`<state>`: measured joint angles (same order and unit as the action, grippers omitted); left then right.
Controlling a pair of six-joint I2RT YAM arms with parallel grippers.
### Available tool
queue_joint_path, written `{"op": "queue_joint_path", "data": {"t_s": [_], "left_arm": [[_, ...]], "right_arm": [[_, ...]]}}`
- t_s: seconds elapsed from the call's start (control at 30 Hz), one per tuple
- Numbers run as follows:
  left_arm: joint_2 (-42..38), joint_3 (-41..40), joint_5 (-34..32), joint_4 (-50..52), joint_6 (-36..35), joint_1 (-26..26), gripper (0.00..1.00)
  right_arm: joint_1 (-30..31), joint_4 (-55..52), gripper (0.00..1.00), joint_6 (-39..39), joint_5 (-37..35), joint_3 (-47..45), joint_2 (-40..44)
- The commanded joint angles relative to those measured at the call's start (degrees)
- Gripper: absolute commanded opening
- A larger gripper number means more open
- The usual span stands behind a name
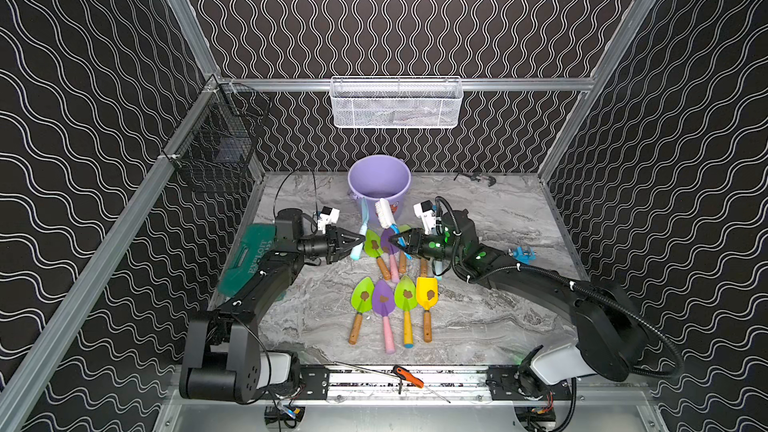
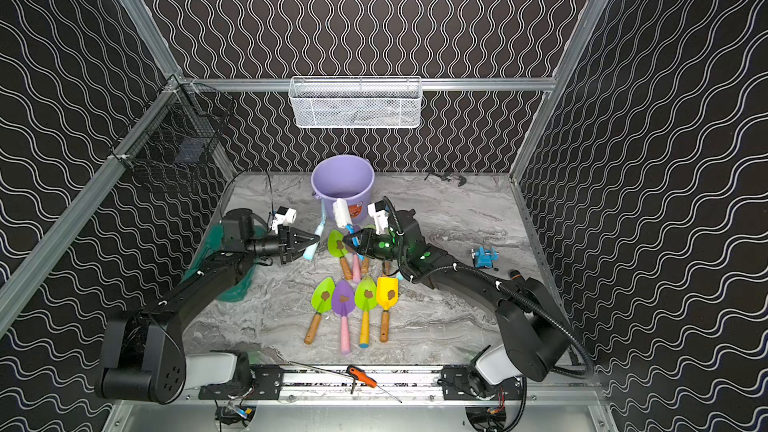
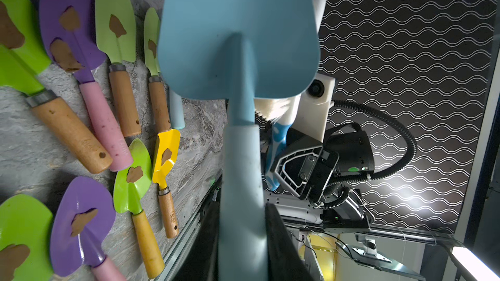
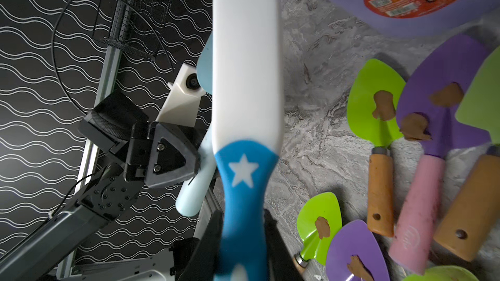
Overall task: Brush the soil off the hand trowel and place it into the bucket
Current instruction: Brush off the soil from the hand trowel.
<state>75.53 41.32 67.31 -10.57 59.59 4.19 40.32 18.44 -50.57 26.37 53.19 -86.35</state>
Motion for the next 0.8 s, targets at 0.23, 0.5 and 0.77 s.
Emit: {"op": "queue_joint_path", "data": {"t_s": [0.23,0.5,0.77], "left_arm": [[-0.03,0.69,0.55,-0.19,-2.3,-0.06,0.0],[-0.25,1.35,0.28,1.49,-3.58,-0.07,0.0],[-1.26,3.55,0.03,7.29,-7.46,0.02,0.0]], "right_arm": [[1.21,2.25,0.0,-1.84,1.13,2.13,-2.41],[3.71,1.71,0.0,-2.06,1.05,3.0,-4.94],[5.3,-0.16,0.0,-1.68,-0.55,-0.41,-6.43]]}}
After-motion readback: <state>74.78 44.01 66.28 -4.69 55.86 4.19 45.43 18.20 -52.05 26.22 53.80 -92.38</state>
